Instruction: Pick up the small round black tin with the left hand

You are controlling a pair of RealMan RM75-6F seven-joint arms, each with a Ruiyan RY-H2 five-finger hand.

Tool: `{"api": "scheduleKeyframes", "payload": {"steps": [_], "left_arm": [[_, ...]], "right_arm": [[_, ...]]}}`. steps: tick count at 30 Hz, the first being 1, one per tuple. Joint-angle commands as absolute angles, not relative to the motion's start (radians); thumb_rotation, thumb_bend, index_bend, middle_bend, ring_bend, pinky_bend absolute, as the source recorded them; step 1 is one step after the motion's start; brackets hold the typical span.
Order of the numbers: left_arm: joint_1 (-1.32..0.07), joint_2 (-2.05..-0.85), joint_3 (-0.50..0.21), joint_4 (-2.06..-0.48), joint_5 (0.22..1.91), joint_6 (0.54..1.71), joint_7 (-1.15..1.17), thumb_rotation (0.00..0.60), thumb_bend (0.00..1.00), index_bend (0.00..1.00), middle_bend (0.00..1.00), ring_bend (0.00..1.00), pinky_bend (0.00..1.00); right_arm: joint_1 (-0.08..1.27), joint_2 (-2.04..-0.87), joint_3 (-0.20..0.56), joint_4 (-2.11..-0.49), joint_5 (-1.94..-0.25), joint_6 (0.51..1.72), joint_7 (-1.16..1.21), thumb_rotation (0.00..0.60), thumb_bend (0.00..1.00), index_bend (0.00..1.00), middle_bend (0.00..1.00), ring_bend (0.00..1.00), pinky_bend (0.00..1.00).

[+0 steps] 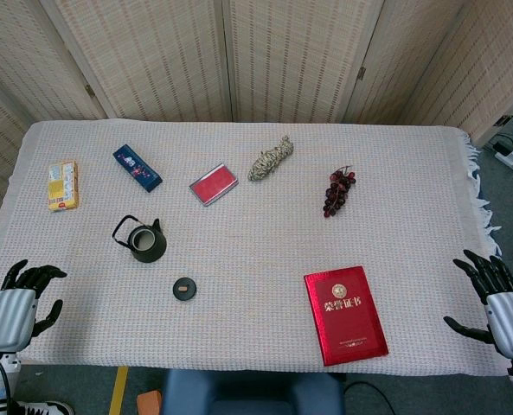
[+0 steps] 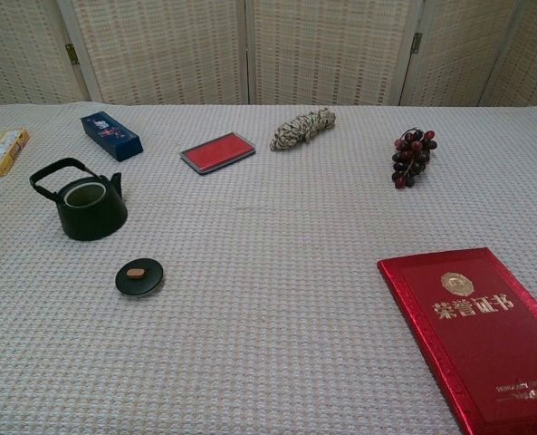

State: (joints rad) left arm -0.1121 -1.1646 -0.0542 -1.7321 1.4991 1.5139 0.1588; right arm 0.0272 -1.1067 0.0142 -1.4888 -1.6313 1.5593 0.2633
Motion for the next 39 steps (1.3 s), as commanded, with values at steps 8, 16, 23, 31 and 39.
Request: {"api": "scheduleKeyframes", "payload": {"steps": [8, 16, 23, 31, 39], "left_arm": [[-0.111, -1.16, -0.052, -1.724, 1.5, 1.507, 0.144, 0.6, 0.34, 0.32, 0.26, 0.24, 0.1], [-0.133, -1.15, -0.048, -1.717, 1.52, 1.475, 0.14, 0.6, 0.34, 0.32, 0.26, 0.24, 0.1], [-0.182, -1.137, -0.047, -1.726, 1.563, 1.419, 0.153, 0.6, 0.34, 0.32, 0.26, 0.26, 0.12], [-0.264, -1.135, -0.047, -1.749, 1.597, 1.313, 0.209, 0.6, 0.34, 0.32, 0.31, 0.32, 0.21], [-0.364, -1.163, -0.056, -1.761, 1.581, 1.166, 0.264, 0.6, 0.28, 0.32, 0.32, 0.32, 0.19]], "right_arm": [[0.033, -1.102, 0.013, -1.501, -1.63, 1.555, 0.252, 0.6, 0.08, 0.13, 0.09, 0.1, 0.0], [0.037, -1.1, 0.014, -1.507, -1.624, 1.55, 0.247, 0.6, 0.08, 0.13, 0.09, 0.11, 0.0], [0.034, -1.098, 0.013, -1.507, -1.618, 1.551, 0.248, 0.6, 0.08, 0.13, 0.09, 0.11, 0.0], [0.025, -1.097, 0.009, -1.501, -1.61, 1.559, 0.257, 0.6, 0.08, 0.13, 0.09, 0.16, 0.0], [0.02, -1.098, 0.008, -1.497, -1.614, 1.569, 0.263, 0.6, 0.08, 0.13, 0.09, 0.17, 0.0]]}}
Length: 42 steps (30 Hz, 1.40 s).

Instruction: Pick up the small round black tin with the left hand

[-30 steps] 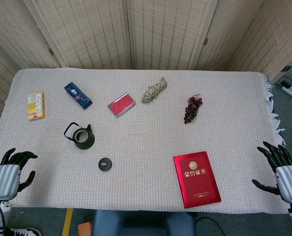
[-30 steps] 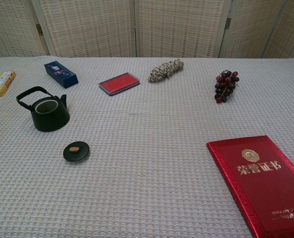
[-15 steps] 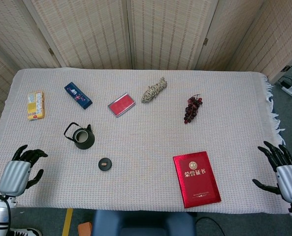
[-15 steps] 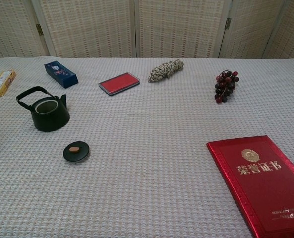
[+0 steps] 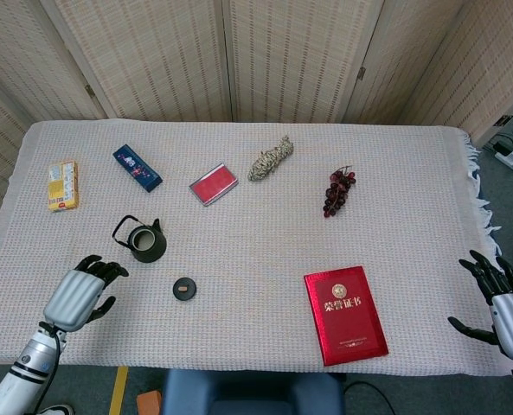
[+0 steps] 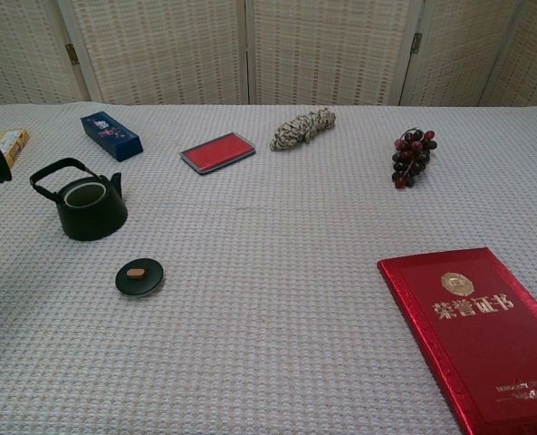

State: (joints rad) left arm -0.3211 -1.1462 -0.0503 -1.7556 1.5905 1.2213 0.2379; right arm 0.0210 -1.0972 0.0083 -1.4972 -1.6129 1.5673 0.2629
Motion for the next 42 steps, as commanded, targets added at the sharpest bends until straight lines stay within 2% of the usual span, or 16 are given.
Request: {"api": "scheduleKeyframes", "payload": {"steps": [1, 8, 14, 19, 27, 32, 36, 42], "left_arm": [[-0.376, -1.168, -0.058, -1.761, 1.575, 1.148, 0.27, 0.6, 0.28, 0.32, 0.32, 0.31, 0.19], [-0.466, -1.225, -0.072, -1.753, 1.508, 1.012, 0.323, 0.6, 0.26, 0.26, 0.3, 0.27, 0.16], [-0.523, -1.285, -0.077, -1.725, 1.442, 0.931, 0.365, 0.6, 0.25, 0.16, 0.22, 0.21, 0.11], [-0.564, -1.344, -0.084, -1.68, 1.365, 0.88, 0.415, 0.6, 0.25, 0.16, 0.21, 0.2, 0.1], [-0.597, -1.406, -0.082, -1.647, 1.25, 0.862, 0.495, 0.6, 0.25, 0.15, 0.16, 0.14, 0.05], [-0.612, -1.435, -0.071, -1.629, 1.209, 0.87, 0.539, 0.6, 0.25, 0.18, 0.13, 0.11, 0.04], [-0.622, -1.458, -0.067, -1.61, 1.179, 0.88, 0.561, 0.6, 0.25, 0.22, 0.13, 0.1, 0.04], [-0.628, -1.483, -0.054, -1.58, 1.167, 0.907, 0.587, 0.6, 0.25, 0.22, 0.13, 0.1, 0.03]], "right_arm": [[0.02, -1.098, 0.008, -1.497, -1.615, 1.569, 0.264, 0.6, 0.08, 0.13, 0.09, 0.17, 0.0], [0.015, -1.1, 0.006, -1.491, -1.612, 1.575, 0.269, 0.6, 0.08, 0.13, 0.09, 0.17, 0.0], [0.008, -1.1, 0.005, -1.487, -1.607, 1.579, 0.275, 0.6, 0.08, 0.13, 0.09, 0.17, 0.0], [0.007, -1.102, 0.005, -1.482, -1.605, 1.577, 0.28, 0.6, 0.08, 0.13, 0.09, 0.18, 0.0], [0.003, -1.102, 0.005, -1.476, -1.6, 1.579, 0.286, 0.6, 0.08, 0.13, 0.09, 0.18, 0.0], [0.0, -1.102, 0.005, -1.472, -1.6, 1.582, 0.291, 0.6, 0.08, 0.13, 0.09, 0.18, 0.0], [0.0, -1.105, 0.005, -1.467, -1.599, 1.579, 0.294, 0.6, 0.07, 0.13, 0.09, 0.18, 0.0], [-0.002, -1.104, 0.006, -1.464, -1.596, 1.58, 0.298, 0.6, 0.08, 0.13, 0.09, 0.18, 0.0]]}}
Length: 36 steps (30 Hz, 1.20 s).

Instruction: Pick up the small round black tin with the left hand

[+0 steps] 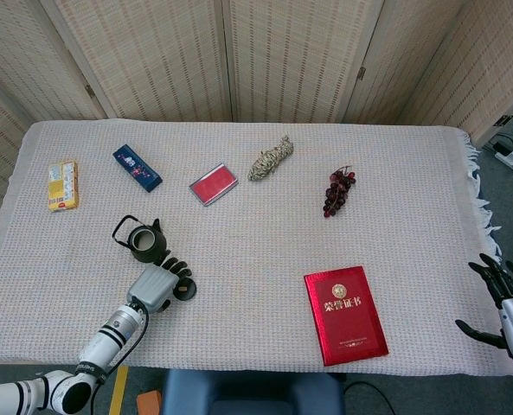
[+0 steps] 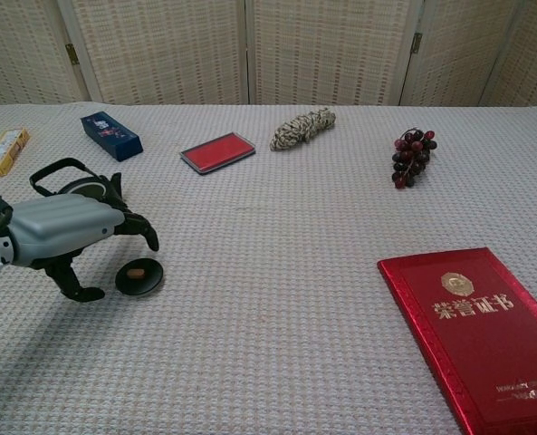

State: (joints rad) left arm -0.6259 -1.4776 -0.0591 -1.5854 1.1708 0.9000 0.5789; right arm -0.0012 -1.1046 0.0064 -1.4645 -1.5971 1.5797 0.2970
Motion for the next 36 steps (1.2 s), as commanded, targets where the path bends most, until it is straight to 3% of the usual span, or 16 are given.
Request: {"api": "scheduleKeyframes", "payload": {"steps": [1, 22, 36], "left_arm": [[-0.628, -1.484, -0.052, -1.58, 1.163, 0.909, 0.589, 0.6, 0.25, 0.22, 0.13, 0.1, 0.03], [-0.652, -1.554, -0.035, -1.497, 1.156, 0.926, 0.572, 0.6, 0.25, 0.28, 0.13, 0.1, 0.03], [-0.643, -1.517, -0.04, -1.536, 1.206, 0.97, 0.504, 0.6, 0.25, 0.39, 0.13, 0.11, 0.04]], "right_arm": [[-0.002, -1.104, 0.006, -1.464, -1.596, 1.579, 0.298, 0.6, 0.08, 0.13, 0.09, 0.18, 0.0], [-0.008, -1.109, 0.007, -1.457, -1.596, 1.584, 0.304, 0.6, 0.08, 0.13, 0.09, 0.18, 0.0], [-0.01, -1.11, 0.008, -1.454, -1.597, 1.587, 0.306, 0.6, 0.08, 0.13, 0.09, 0.18, 0.0]]}}
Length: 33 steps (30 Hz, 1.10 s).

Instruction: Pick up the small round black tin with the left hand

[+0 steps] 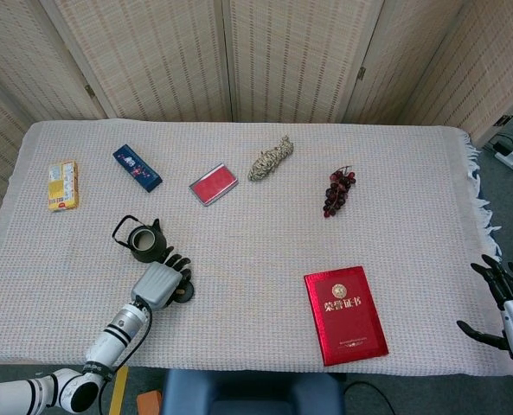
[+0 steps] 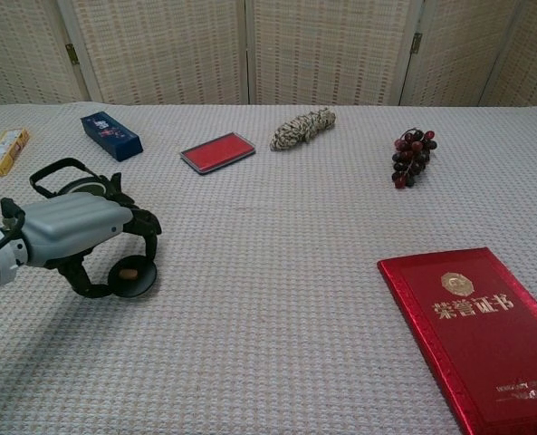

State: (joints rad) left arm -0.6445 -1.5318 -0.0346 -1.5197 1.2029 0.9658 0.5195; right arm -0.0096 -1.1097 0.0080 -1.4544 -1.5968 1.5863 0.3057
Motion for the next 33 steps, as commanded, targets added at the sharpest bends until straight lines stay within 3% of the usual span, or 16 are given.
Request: {"api": "scheduleKeyframes", "payload": {"steps": [1, 17, 26, 33], "left_arm": [[-0.643, -1.507, -0.044, -1.548, 1.205, 0.968, 0.492, 0.6, 0.25, 0.39, 0.13, 0.11, 0.04], [-0.656, -1.38, -0.13, -1.619, 1.099, 0.96, 0.399, 0.6, 0.25, 0.4, 0.13, 0.11, 0.04], [-0.677, -1.374, -0.179, -1.559, 1.012, 0.982, 0.41, 0.6, 0.25, 0.41, 0.13, 0.05, 0.0], [-0.695, -1.415, -0.182, -1.491, 0.995, 0.98, 0.415, 0.6, 0.25, 0.44, 0.03, 0.0, 0.0]], "right_arm": [[-0.01, -1.111, 0.008, -1.453, -1.597, 1.587, 0.307, 0.6, 0.07, 0.13, 0.09, 0.18, 0.0], [-0.018, -1.115, 0.007, -1.442, -1.599, 1.598, 0.317, 0.6, 0.08, 0.13, 0.09, 0.18, 0.0], [-0.026, -1.116, 0.006, -1.438, -1.598, 1.606, 0.32, 0.6, 0.08, 0.13, 0.09, 0.18, 0.0], [-0.027, -1.119, 0.006, -1.436, -1.597, 1.605, 0.319, 0.6, 0.08, 0.13, 0.09, 0.18, 0.0]]}}
